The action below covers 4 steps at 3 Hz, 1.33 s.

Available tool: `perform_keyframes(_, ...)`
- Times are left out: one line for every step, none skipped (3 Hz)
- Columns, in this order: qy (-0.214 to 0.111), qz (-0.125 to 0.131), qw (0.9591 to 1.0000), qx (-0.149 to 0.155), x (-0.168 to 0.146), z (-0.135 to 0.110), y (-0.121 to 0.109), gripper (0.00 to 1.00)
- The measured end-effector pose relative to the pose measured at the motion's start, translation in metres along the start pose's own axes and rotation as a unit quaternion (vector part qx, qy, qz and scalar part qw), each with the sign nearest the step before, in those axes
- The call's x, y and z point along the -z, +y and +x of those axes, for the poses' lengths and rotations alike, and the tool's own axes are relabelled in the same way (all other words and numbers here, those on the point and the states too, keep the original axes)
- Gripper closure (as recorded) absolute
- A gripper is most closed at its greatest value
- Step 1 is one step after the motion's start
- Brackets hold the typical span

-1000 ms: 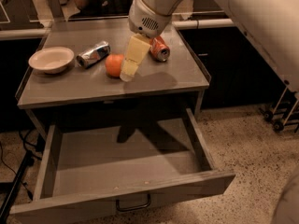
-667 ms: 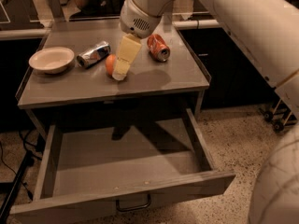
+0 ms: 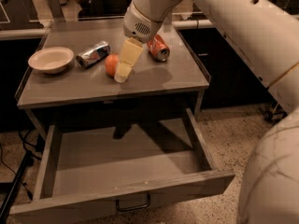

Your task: Place orange into top drawer

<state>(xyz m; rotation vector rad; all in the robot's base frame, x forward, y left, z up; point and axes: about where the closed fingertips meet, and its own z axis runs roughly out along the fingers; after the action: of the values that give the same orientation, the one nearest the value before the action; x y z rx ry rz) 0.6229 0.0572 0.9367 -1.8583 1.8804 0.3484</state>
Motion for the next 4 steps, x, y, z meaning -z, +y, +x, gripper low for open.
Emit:
perform_keyframes(0.017,-0.025,0.9988,-0.040,-0.014,0.021,-0.015,0.00)
perform_keyframes(0.020,-0.027,0.9984,-0.046,-0.014,0.025,-0.019,0.00)
perform_keyframes(0.015,-0.031,0.9982,-0.049,-0.014,0.024,-0.023,0.00)
perform_keyframes(0.018,-0.039,0.9978,-0.050,-0.012,0.012,-0.032,0.00)
